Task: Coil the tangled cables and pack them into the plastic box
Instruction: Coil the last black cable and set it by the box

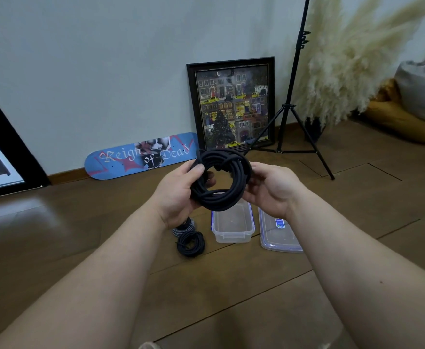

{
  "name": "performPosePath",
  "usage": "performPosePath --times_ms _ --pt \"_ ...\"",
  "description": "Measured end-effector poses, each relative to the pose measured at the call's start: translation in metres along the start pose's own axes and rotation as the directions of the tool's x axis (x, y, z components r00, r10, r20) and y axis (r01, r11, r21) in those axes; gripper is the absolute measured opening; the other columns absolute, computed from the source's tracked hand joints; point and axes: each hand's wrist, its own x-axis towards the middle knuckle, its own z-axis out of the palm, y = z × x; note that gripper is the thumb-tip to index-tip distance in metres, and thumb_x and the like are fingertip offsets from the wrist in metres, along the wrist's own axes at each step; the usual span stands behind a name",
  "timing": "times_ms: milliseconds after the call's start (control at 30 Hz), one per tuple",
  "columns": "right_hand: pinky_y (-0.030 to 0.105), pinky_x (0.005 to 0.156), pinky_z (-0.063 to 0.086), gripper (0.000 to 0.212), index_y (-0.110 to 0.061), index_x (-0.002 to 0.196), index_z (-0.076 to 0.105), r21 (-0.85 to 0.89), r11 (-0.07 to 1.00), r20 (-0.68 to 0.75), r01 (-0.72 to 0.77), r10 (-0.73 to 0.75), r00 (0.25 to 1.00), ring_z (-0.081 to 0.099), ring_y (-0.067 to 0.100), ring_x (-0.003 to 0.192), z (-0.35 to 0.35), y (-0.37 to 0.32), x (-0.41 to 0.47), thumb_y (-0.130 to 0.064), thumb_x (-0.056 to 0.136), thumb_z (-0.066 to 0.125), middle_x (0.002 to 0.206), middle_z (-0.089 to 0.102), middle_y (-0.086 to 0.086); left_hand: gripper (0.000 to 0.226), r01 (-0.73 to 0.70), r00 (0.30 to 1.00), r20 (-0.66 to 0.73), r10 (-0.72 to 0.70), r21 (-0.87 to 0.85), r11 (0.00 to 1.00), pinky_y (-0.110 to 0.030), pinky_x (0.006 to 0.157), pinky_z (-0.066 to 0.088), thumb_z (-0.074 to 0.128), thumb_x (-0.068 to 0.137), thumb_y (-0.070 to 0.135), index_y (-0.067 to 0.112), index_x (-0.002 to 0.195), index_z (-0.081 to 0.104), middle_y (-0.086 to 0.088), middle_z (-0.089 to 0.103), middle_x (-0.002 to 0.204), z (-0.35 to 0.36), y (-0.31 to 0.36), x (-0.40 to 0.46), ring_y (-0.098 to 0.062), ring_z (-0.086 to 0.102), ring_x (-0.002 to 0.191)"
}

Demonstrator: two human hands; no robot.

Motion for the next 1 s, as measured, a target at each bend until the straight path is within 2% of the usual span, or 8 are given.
performPosePath --times_ms 100,267,467,567,633,767,933,1000 --pt "0.033 0.081 0.052 0.016 -0.007 0.092 0.066 0.052 0.998 0.041 -0.022 0.02 0.999 0.063 0.017 0.069 0.0 -0.001 -0.001 -0.012 0.097 0.052 0.076 0.067 0.006 0.028 0.001 1.0 -0.023 -0.001 -0.01 1.0 -0.032 0.072 0.054 0.04 0.105 0.019 0.016 0.125 0.06 -0.006 0.058 0.097 0.0 0.0 0.001 -0.017 0.058 0.093" --pt "0.037 0.089 0.055 0.011 -0.006 0.095 0.067 0.069 0.998 0.085 0.002 -0.008 0.996 0.068 0.02 0.08 -0.001 -0.002 -0.004 -0.01 0.094 0.057 0.084 0.072 0.008 0.029 -0.015 0.998 -0.064 0.016 0.009 1.0 -0.032 0.072 0.055 0.039 0.106 0.019 0.016 0.128 0.057 -0.004 0.058 0.096 0.002 -0.001 0.003 -0.014 0.059 0.09" --pt "0.039 0.081 0.059 0.015 -0.002 0.093 0.068 0.104 0.992 0.015 0.07 -0.072 0.997 0.067 0.023 0.086 0.003 0.0 -0.003 -0.003 0.095 0.053 0.085 0.072 0.011 0.025 -0.062 0.991 -0.119 0.066 0.031 0.998 -0.04 0.083 0.048 0.039 0.106 0.018 0.016 0.121 0.059 -0.004 0.055 0.093 0.005 -0.004 0.004 -0.015 0.055 0.091" --pt "0.043 0.082 0.059 0.016 0.0 0.1 0.064 0.096 0.988 -0.038 0.118 -0.115 0.993 0.068 0.026 0.085 0.008 0.0 -0.001 -0.002 0.098 0.049 0.09 0.071 0.014 0.023 -0.091 0.983 -0.159 0.093 0.023 0.996 -0.041 0.085 0.046 0.04 0.105 0.017 0.019 0.113 0.062 -0.003 0.055 0.091 0.005 -0.005 0.005 -0.015 0.055 0.091" --pt "0.042 0.079 0.06 0.016 0.0 0.108 0.061 0.072 0.987 -0.081 0.142 -0.136 0.987 0.069 0.029 0.089 0.009 0.0 0.002 -0.002 0.099 0.048 0.098 0.07 0.017 0.023 -0.112 0.975 -0.188 0.119 0.045 0.993 -0.039 0.082 0.047 0.04 0.105 0.017 0.02 0.11 0.062 -0.002 0.056 0.089 0.005 -0.005 0.006 -0.015 0.055 0.089" --pt "0.042 0.082 0.059 0.015 -0.004 0.106 0.062 0.035 0.99 -0.103 0.137 -0.133 0.986 0.07 0.031 0.095 0.006 0.003 0.005 -0.003 0.099 0.048 0.101 0.071 0.017 0.022 -0.14 0.96 -0.237 0.148 0.051 0.989 -0.036 0.075 0.045 0.042 0.105 0.017 0.019 0.109 0.064 -0.003 0.056 0.088 0.005 -0.009 0.009 -0.015 0.054 0.089" --pt "0.047 0.09 0.051 0.024 -0.016 0.108 0.065 -0.34 0.936 -0.121 0.093 -0.142 0.982 0.065 0.027 0.103 0.005 0.01 -0.001 -0.014 0.103 0.042 0.113 0.069 0.008 0.031 -0.099 0.981 -0.161 0.107 0.061 0.993 -0.036 0.08 0.05 0.048 0.102 0.011 0.016 0.131 0.055 0.0 0.062 0.11 0.004 -0.011 0.005 -0.012 0.059 0.095" --pt "0.047 0.094 0.048 0.026 -0.022 0.112 0.065 -0.305 0.941 -0.123 0.147 -0.192 0.974 0.063 0.023 0.106 0.006 0.006 -0.005 -0.015 0.103 0.042 0.11 0.068 0.001 0.038 -0.085 0.986 -0.138 0.096 0.079 0.993 -0.031 0.074 0.05 0.049 0.101 0.01 0.015 0.138 0.05 0.002 0.061 0.114 0.004 -0.011 0.005 -0.01 0.06 0.095"
